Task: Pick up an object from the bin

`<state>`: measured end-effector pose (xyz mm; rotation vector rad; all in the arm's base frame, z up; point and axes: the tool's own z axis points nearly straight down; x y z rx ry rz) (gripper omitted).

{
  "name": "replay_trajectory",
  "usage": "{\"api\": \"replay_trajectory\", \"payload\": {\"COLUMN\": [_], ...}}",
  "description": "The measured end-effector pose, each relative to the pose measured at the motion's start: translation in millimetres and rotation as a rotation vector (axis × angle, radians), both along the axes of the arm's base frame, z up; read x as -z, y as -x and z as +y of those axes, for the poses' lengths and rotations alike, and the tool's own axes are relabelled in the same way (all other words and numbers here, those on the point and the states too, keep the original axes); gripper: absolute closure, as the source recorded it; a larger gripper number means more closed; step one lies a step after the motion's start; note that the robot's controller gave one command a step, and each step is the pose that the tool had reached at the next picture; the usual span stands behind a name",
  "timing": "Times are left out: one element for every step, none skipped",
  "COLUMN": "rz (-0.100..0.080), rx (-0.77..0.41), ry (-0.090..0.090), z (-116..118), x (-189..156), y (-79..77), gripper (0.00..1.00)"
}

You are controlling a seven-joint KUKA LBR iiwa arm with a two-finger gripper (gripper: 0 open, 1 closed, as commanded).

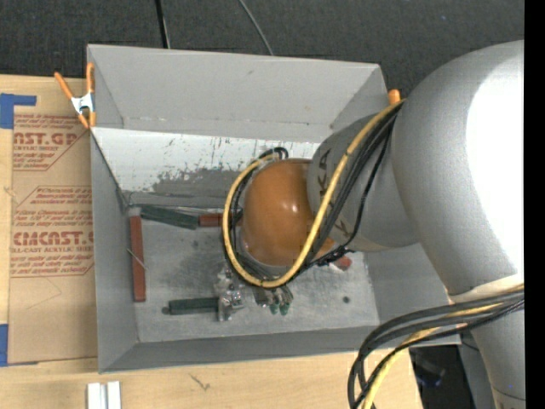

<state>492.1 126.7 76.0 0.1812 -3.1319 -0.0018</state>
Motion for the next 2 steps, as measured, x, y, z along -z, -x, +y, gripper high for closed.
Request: {"api": "replay_trajectory", "payload": {"rz": [0.000, -0.006], "rx": [0.000, -0.056], "ry": [0.000, 0.000], "z": [0.0, -20.5], "x": [0.0, -144.1], "y": [0.0, 3.4], "gripper": [1.00, 1.00]}}
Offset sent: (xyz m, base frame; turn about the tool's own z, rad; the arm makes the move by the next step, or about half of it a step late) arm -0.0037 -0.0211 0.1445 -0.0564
